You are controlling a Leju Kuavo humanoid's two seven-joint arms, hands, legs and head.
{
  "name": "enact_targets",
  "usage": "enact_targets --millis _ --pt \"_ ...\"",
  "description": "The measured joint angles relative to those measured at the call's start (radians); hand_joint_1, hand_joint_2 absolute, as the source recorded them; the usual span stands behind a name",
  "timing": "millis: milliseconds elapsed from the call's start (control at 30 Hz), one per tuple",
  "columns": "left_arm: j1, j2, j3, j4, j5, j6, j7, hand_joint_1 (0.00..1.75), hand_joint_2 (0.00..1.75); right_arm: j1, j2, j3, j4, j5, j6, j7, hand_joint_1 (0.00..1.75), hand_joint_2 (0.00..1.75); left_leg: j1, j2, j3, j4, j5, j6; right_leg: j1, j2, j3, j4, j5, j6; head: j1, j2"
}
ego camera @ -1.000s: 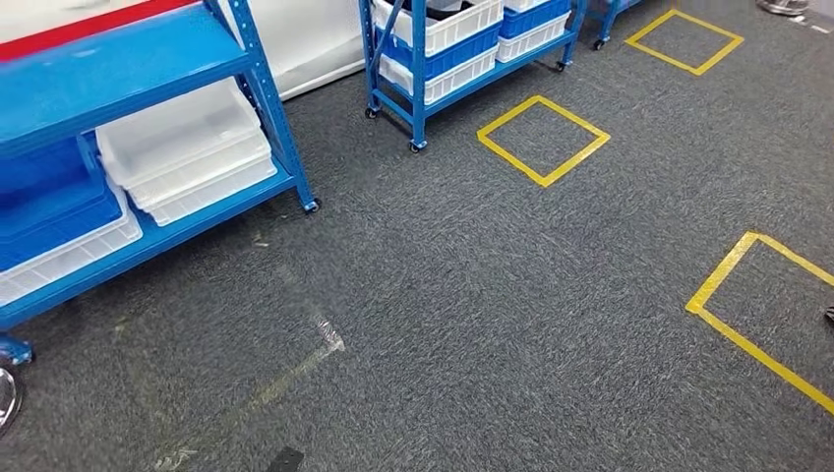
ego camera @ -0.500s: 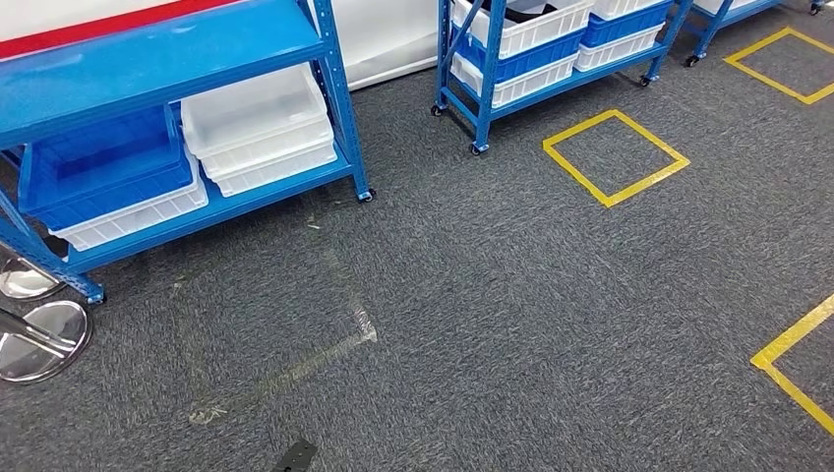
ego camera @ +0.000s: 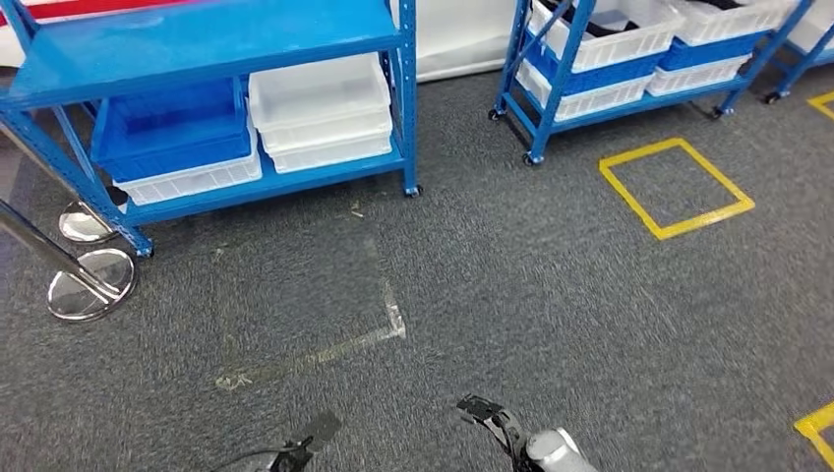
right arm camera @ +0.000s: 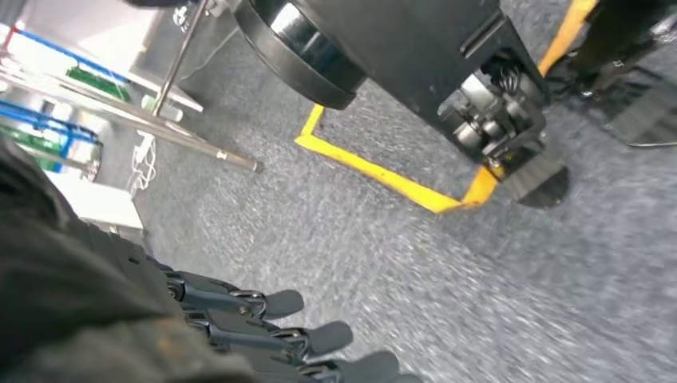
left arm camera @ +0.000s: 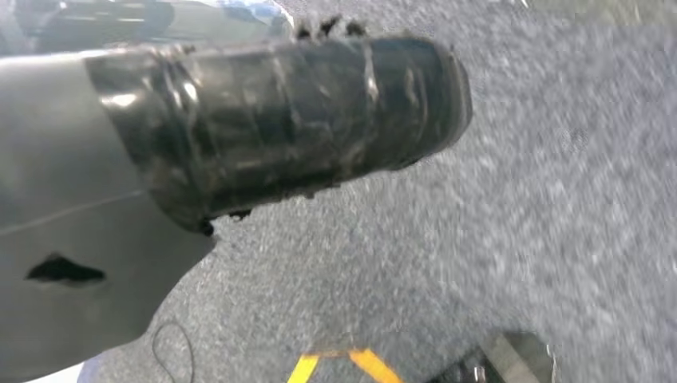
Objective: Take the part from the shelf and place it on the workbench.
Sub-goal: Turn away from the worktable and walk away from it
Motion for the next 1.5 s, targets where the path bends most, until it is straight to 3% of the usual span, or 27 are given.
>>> enact_targets --millis 67,100,133,200,267,333,400,433,467,567,633,667,733,800,867,933,967,1033,1100,1133,1167,1233,1300,1367,1433,1467,1500 --pt "-0.008 -0.001 -0.006 -0.001 0.002 0.012 -0.002 0.0 0.0 -0.003 -0.01 0.0 -0.002 0.007 -0.005 0.0 0.0 0.0 0.001 -0.022 0.002 -0.002 -0.001 0.007 -0.002 0.039 -0.068 0.124 -0.05 0.002 0.003 0.0" --pt "-0.011 -0.002 -0.009 -0.002 0.003 0.014 -0.002 0.0 0.0 -0.003 -0.015 0.0 -0.002 0.01 -0.006 0.0 0.0 0.0 0.002 -0.037 0.002 -0.001 -0.002 0.01 -0.002 0.045 -0.102 0.18 -0.064 0.004 0.004 0.0" --pt "-0.011 -0.003 -0.014 -0.003 0.004 0.014 -0.002 0.0 0.0 -0.003 -0.019 0.0 -0.002 0.012 -0.009 0.0 0.0 0.0 0.002 -0.052 0.003 0.001 -0.003 0.01 -0.002 0.047 -0.122 0.203 -0.057 0.005 0.004 0.0" --pt "-0.009 -0.003 -0.021 -0.004 0.003 0.012 -0.002 0.0 0.0 -0.002 -0.026 0.0 -0.002 0.014 -0.018 -0.006 0.0 0.0 0.004 -0.085 0.004 0.009 -0.009 0.006 -0.006 0.056 -0.11 0.139 0.008 0.007 0.004 0.0" --pt "-0.008 -0.003 -0.023 -0.005 0.002 0.01 -0.002 0.0 0.0 0.0 -0.029 0.0 -0.002 0.012 -0.027 -0.014 0.0 0.0 0.006 -0.113 0.0 0.023 -0.019 -0.003 -0.015 0.104 -0.062 0.018 0.068 0.007 0.005 0.0" --pt "-0.01 -0.003 -0.023 -0.005 0.0 0.009 -0.002 0.0 0.0 0.006 -0.03 0.0 -0.002 0.009 -0.033 -0.017 0.0 0.0 0.007 -0.136 -0.009 0.032 -0.023 -0.014 -0.018 0.142 -0.038 -0.035 0.076 0.005 0.007 0.0" --pt "-0.009 -0.003 -0.024 -0.005 -0.003 0.007 -0.002 0.0 0.0 0.011 -0.03 0.0 -0.002 0.006 -0.035 -0.018 0.0 0.0 0.011 -0.16 -0.016 0.028 -0.02 -0.025 -0.017 0.128 -0.033 -0.041 0.074 -0.004 0.008 0.0" --pt "-0.006 -0.002 -0.024 -0.005 -0.006 0.006 0.0 0.0 0.0 0.011 -0.031 0.0 -0.002 0.004 -0.035 -0.019 0.0 0.0 0.012 -0.156 -0.018 0.029 -0.021 -0.03 -0.017 0.115 -0.029 -0.046 0.074 -0.01 0.008 0.0" --pt "-0.005 -0.002 -0.025 -0.005 -0.008 0.005 0.001 0.0 0.0 0.011 -0.031 0.0 -0.002 0.001 -0.035 -0.022 0.0 0.0 0.01 -0.135 -0.025 0.043 -0.03 -0.035 -0.018 0.102 -0.024 -0.051 0.075 -0.016 0.005 0.0" --pt "-0.011 -0.004 -0.031 -0.005 -0.01 0.003 0.004 0.0 0.0 0.011 -0.032 0.0 -0.002 -0.002 -0.029 -0.032 0.0 0.0 0.007 -0.039 -0.102 0.197 -0.099 -0.045 -0.014 0.058 -0.01 -0.06 0.07 -0.03 -0.002 0.0" --pt "-0.012 -0.005 -0.036 -0.006 -0.003 0.005 0.004 0.0 0.0 0.013 -0.033 0.0 -0.002 0.0 -0.02 -0.033 0.0 0.0 0.009 -0.019 -0.159 0.299 -0.124 -0.049 -0.011 0.028 -0.004 -0.06 0.064 -0.034 -0.003 0.0" --pt "-0.01 -0.004 -0.036 -0.006 0.004 0.007 0.004 0.0 0.0 0.013 -0.033 0.001 -0.002 0.002 -0.017 -0.033 0.0 0.0 0.01 -0.015 -0.165 0.303 -0.111 -0.049 -0.01 0.014 0.0 -0.06 0.06 -0.034 -0.003 0.0" --pt "-0.006 -0.003 -0.036 -0.006 0.022 0.011 0.003 0.0 0.0 0.01 -0.031 0.003 -0.002 0.006 -0.015 -0.032 0.0 0.0 0.01 0.002 -0.12 0.203 -0.042 -0.045 -0.009 -0.01 0.012 -0.06 0.051 -0.032 -0.003 0.0" --pt "-0.005 -0.002 -0.036 -0.006 0.031 0.013 0.003 0.0 0.0 0.005 -0.029 0.007 -0.002 0.008 -0.016 -0.032 0.0 0.0 0.0 0.046 -0.057 0.076 0.006 -0.035 -0.004 -0.033 0.025 -0.059 0.041 -0.024 -0.003 0.0" --pt "-0.004 -0.001 -0.036 -0.006 0.028 0.012 0.005 0.0 0.0 0.003 -0.028 0.009 -0.002 0.007 -0.016 -0.032 0.0 0.0 -0.011 0.064 -0.036 0.032 0.007 -0.023 0.003 -0.055 0.032 -0.062 0.033 -0.014 -0.001 0.0" --pt "0.0 -0.001 -0.037 -0.006 0.024 0.01 0.01 0.0 0.0 0.002 -0.026 0.011 -0.003 0.006 -0.016 -0.032 0.0 0.0 -0.009 0.039 -0.034 0.025 0.007 -0.014 0.004 -0.074 0.039 -0.064 0.025 -0.003 0.0 0.0" --pt "0.002 -0.001 -0.037 -0.006 0.021 0.009 0.013 0.0 0.0 0.001 -0.026 0.012 -0.004 0.006 -0.015 -0.032 0.0 0.0 -0.007 0.026 -0.029 0.021 0.008 -0.008 0.003 -0.063 0.039 -0.056 0.015 0.002 0.002 0.0" --pt "0.0 -0.001 -0.037 -0.006 0.018 0.007 0.019 0.0 0.0 -0.001 -0.025 0.015 -0.006 0.005 -0.015 -0.033 0.0 0.0 -0.001 0.004 -0.02 0.013 0.008 0.005 0.0 -0.01 0.01 0.014 -0.025 0.009 0.006 0.0" --pt "-0.003 -0.003 -0.037 -0.006 0.016 0.006 0.021 0.0 0.0 0.002 -0.025 0.017 -0.006 0.005 -0.015 -0.033 0.0 0.0 -0.001 -0.02 -0.018 0.014 0.006 0.013 0.0 0.037 -0.063 0.151 -0.077 0.009 0.009 0.0" --pt "-0.004 -0.005 -0.037 -0.007 0.016 0.005 0.021 0.0 0.0 0.006 -0.025 0.018 -0.005 0.005 -0.014 -0.033 0.0 0.0 -0.001 -0.035 -0.018 0.016 0.005 0.014 0.0 0.046 -0.1 0.208 -0.089 0.009 0.01 0.0" --pt "-0.003 -0.006 -0.037 -0.007 0.016 0.004 0.021 0.0 0.0 0.009 -0.025 0.02 -0.005 0.005 -0.014 -0.033 0.0 0.0 -0.001 -0.05 -0.017 0.017 0.004 0.015 0.0 0.049 -0.12 0.229 -0.081 0.008 0.01 0.0" --pt "-0.001 -0.006 -0.037 -0.007 0.016 0.004 0.022 0.0 0.0 0.011 -0.025 0.023 -0.005 0.005 -0.014 -0.033 0.0 0.0 0.001 -0.081 -0.015 0.023 0.0 0.012 -0.003 0.056 -0.106 0.156 -0.01 0.007 0.011 0.0" --pt "-0.002 -0.006 -0.037 -0.007 0.016 0.004 0.022 0.0 0.0 0.009 -0.026 0.024 -0.005 0.005 -0.012 -0.033 0.0 0.0 0.002 -0.107 -0.016 0.032 -0.006 0.004 -0.01 0.096 -0.056 0.025 0.056 0.005 0.011 0.0" --pt "-0.003 -0.006 -0.037 -0.007 0.017 0.004 0.021 0.0 0.0 0.008 -0.026 0.025 -0.005 0.006 -0.008 -0.033 0.0 0.0 0.004 -0.124 -0.023 0.037 -0.008 -0.005 -0.013 0.128 -0.032 -0.036 0.072 0.001 0.011 0.0" --pt "-0.001 -0.005 -0.037 -0.007 0.02 0.002 0.022 0.0 0.0 0.009 -0.026 0.028 -0.006 0.007 -0.005 -0.035 0.0 0.0 0.005 -0.137 -0.028 0.034 -0.006 -0.015 -0.011 0.12 -0.029 -0.04 0.072 -0.008 0.011 0.0" --pt "0.001 -0.003 -0.037 -0.007 0.021 0.0 0.024 0.0 0.0 0.008 -0.026 0.03 -0.006 0.006 -0.005 -0.035 0.0 0.0 0.005 -0.131 -0.03 0.036 -0.008 -0.02 -0.012 0.114 -0.028 -0.043 0.074 -0.014 0.01 0.0" --pt "0.003 -0.001 -0.037 -0.007 0.023 -0.003 0.025 0.0 0.44 0.006 -0.026 0.032 -0.007 0.005 -0.007 -0.036 0.0 0.0 0.003 -0.112 -0.035 0.045 -0.015 -0.025 -0.014 0.109 -0.025 -0.046 0.075 -0.019 0.008 0.0"
